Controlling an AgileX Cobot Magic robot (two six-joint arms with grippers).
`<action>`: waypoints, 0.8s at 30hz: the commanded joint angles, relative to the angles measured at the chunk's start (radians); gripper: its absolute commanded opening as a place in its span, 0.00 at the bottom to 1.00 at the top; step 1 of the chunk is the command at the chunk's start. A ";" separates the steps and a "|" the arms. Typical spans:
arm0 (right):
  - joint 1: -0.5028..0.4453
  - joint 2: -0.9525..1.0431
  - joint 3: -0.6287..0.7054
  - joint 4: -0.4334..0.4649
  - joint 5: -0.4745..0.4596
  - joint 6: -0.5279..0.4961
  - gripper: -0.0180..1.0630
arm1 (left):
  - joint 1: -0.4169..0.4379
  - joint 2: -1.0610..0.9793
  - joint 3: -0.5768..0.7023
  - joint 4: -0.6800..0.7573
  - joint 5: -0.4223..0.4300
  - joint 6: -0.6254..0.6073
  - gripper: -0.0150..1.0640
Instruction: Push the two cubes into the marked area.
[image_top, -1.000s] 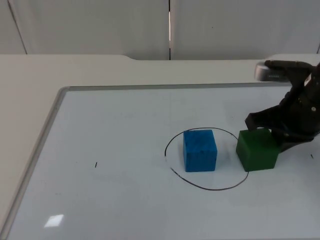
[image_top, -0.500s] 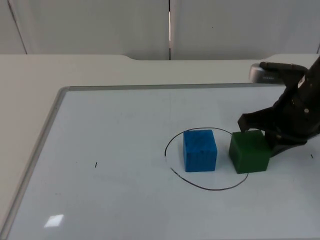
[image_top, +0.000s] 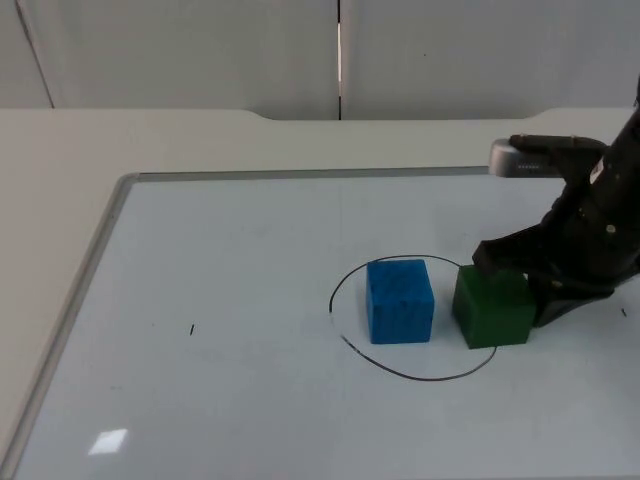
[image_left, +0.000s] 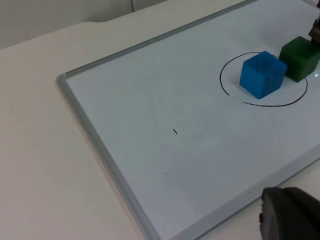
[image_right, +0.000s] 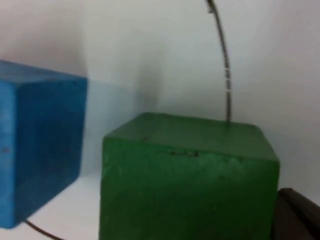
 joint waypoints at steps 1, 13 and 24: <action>0.014 -0.005 0.005 0.024 -0.019 0.000 0.01 | 0.003 -0.005 0.005 -0.005 -0.007 -0.005 0.01; 0.044 -0.005 0.005 0.068 -0.043 0.000 0.01 | 0.003 -0.005 0.005 -0.005 -0.007 -0.001 0.01; 0.057 -0.005 0.005 0.130 -0.082 0.000 0.01 | 0.003 -0.005 0.005 -0.005 -0.007 -0.001 0.01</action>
